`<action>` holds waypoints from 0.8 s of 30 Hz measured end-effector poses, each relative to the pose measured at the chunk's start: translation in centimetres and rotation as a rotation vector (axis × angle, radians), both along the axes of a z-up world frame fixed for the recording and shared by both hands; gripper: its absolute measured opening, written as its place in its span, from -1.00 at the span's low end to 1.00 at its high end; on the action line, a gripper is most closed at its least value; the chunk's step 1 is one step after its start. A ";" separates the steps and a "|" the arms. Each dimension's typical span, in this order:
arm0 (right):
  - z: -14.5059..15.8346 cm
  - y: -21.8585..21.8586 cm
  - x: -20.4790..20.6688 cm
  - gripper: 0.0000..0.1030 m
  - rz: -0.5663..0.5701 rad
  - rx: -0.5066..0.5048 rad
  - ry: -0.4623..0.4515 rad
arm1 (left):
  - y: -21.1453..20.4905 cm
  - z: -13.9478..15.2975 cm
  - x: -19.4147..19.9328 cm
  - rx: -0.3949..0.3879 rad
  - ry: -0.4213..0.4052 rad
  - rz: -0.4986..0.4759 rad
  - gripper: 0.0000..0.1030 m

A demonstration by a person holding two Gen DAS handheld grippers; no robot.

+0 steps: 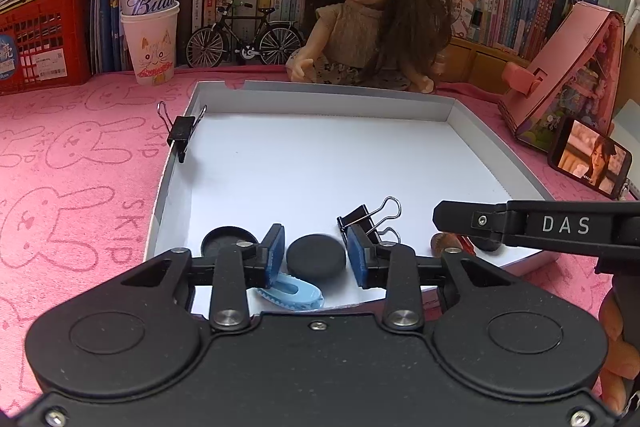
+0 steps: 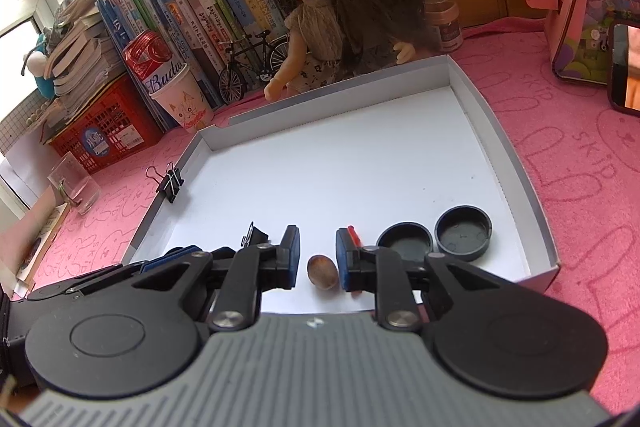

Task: Organize rigid objects
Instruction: 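Carry the black lid and brown nut into the white tray and open both tools, then withdraw both tools from the tray toward the remaining objects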

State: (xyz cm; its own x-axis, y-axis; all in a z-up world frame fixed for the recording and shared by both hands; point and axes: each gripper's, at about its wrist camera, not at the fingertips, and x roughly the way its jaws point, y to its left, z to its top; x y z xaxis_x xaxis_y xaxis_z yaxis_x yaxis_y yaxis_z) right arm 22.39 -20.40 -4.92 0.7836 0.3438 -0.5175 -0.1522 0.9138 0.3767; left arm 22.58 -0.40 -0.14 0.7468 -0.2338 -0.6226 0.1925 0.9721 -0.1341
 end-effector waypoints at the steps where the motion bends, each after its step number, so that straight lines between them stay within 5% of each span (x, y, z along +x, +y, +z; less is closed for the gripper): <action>1: 0.0 -0.1 -0.1 -0.48 -0.002 0.003 -0.003 | 0.0 0.0 -0.1 0.001 -0.003 0.001 -0.27; 12: 1.0 -0.6 -1.7 -0.24 -0.001 0.014 -0.051 | 0.0 1.7 -2.0 0.029 -0.064 -0.006 0.10; 16: 1.6 -0.5 -3.1 0.00 -0.001 -0.029 -0.098 | 0.3 2.6 -4.0 0.024 -0.098 -0.020 0.17; 24: 2.2 -0.4 -5.9 0.08 0.001 -0.099 -0.166 | 0.6 3.6 -7.8 0.004 -0.136 -0.055 0.22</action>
